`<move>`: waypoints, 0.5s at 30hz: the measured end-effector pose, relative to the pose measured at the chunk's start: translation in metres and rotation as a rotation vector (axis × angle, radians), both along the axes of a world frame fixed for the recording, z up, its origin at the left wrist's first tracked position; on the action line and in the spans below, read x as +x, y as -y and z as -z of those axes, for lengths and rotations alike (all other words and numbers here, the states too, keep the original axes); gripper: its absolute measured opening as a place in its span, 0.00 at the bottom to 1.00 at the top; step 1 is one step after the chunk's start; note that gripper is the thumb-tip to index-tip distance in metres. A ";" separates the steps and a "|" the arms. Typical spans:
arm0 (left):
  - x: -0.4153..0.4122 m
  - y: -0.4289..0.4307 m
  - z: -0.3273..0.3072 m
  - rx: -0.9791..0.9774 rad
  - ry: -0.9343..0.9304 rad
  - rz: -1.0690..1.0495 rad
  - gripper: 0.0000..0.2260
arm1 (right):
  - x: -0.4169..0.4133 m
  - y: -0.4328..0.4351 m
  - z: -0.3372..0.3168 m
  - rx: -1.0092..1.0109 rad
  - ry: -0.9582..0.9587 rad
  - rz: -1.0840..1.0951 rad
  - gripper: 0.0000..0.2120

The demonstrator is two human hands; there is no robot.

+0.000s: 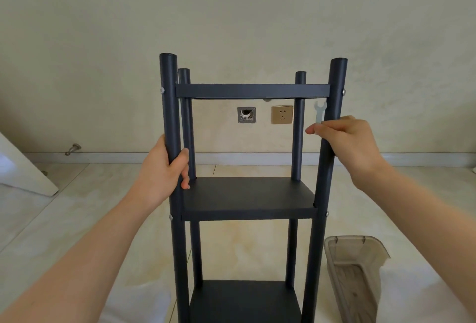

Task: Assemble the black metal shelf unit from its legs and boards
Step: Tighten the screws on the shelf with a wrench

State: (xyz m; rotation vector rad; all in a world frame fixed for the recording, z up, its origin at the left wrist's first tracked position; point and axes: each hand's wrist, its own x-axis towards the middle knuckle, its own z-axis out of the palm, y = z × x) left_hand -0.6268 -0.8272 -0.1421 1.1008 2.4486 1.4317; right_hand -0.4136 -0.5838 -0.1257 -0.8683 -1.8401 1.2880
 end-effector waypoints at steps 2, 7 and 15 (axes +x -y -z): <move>-0.005 0.002 0.001 0.029 0.011 -0.043 0.06 | 0.004 0.006 -0.006 0.075 -0.013 -0.027 0.09; -0.014 0.002 0.005 0.034 0.035 -0.132 0.06 | 0.011 0.022 -0.019 0.116 -0.051 -0.124 0.10; -0.017 -0.002 0.009 0.007 0.086 -0.183 0.05 | 0.015 0.045 -0.028 0.251 -0.078 -0.189 0.09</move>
